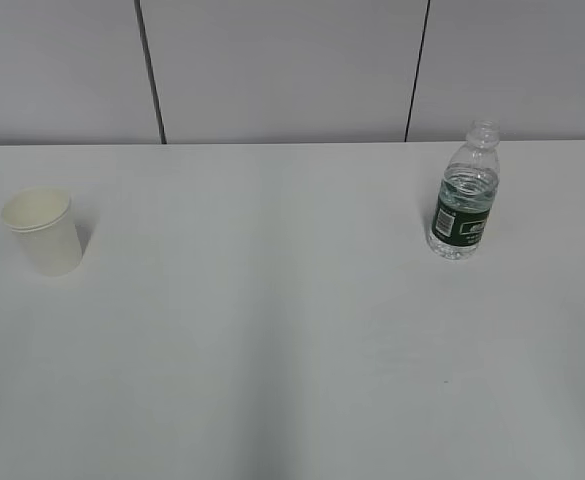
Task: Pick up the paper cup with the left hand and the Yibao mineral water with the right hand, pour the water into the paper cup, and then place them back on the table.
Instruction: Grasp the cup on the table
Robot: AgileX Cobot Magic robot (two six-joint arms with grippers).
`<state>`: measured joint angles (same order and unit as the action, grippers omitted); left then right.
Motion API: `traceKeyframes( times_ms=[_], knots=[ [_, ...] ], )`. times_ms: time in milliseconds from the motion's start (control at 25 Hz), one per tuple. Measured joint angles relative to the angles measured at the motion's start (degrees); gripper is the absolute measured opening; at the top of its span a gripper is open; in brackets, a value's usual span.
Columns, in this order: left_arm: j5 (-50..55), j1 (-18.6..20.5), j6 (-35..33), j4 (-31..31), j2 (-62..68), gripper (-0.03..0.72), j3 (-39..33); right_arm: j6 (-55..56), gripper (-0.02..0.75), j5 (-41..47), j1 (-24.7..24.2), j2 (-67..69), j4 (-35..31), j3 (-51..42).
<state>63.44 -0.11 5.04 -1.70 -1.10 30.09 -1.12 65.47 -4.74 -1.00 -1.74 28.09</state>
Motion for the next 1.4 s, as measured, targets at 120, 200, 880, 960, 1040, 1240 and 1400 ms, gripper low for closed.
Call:
traceKeyframes(
  times_ms=[120,200,880,960,1040,1240,1400],
  knots=[
    [0.0,0.0,0.0,0.0,0.0,0.643,0.0,0.0,0.585,0.0,0.0,0.0,0.0,0.0],
    [0.0,0.0,0.0,0.0,0.0,0.64,0.0,0.0,0.585,0.0,0.0,0.0,0.0,0.0],
    [-6.8,0.0,0.0,0.7,10.1,0.551,1.0,0.0,0.585,0.0,0.0,0.0,0.0,0.0],
    [-12.4,0.0,-0.3,0.7,14.5,0.551,1.1,0.0,0.585,0.0,0.0,0.0,0.0,0.0],
    [-17.6,-0.3,-0.5,0.6,18.6,0.551,1.1,0.0,0.585,0.0,0.0,0.0,0.0,0.0],
    [-33.3,-4.0,-0.6,0.2,28.7,0.551,0.9,0.0,0.585,0.0,0.0,0.0,0.0,0.0],
    [-44.2,-5.7,-0.6,0.2,36.2,0.55,-1.6,0.0,0.585,0.0,0.0,0.0,0.0,0.0]
  ],
)
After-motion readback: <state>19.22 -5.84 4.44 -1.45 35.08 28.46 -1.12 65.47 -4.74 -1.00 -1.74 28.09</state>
